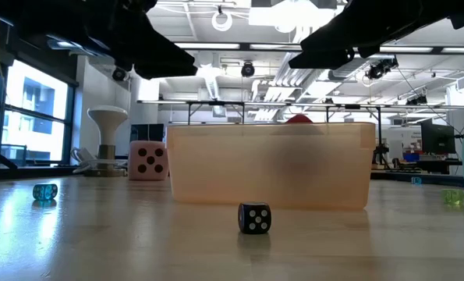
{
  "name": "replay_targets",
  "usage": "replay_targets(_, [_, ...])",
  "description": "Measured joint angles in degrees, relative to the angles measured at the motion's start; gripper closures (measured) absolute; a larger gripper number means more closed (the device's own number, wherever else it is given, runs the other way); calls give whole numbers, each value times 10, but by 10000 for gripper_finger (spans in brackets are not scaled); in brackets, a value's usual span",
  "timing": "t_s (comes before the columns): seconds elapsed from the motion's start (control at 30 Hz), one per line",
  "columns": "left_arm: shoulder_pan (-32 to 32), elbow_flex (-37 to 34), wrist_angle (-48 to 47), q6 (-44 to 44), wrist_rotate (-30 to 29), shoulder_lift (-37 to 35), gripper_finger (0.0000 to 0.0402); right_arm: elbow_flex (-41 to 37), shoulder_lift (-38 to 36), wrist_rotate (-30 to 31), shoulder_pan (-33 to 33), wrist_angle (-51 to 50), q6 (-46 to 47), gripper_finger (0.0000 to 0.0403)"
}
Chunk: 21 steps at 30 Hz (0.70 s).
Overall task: Pick & Place Dice
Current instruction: Put the large pink die into the orange bin
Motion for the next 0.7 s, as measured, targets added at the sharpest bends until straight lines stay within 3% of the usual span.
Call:
replay_targets(0.23, [-15, 0, -1, 24, -14, 0, 107, 0, 0, 0, 0, 0, 0, 6])
replay_targets(0.43, [-42, 0, -1, 30, -118, 0, 18, 0, 0, 0, 0, 0, -1, 6])
replay_targets(0.5, [-51, 0, -1, 34, -144, 0, 7, 0, 0, 0, 0, 0, -1, 6])
replay_targets(0.7, [-73, 0, -2, 69, -147, 0, 6, 0, 0, 0, 0, 0, -1, 6])
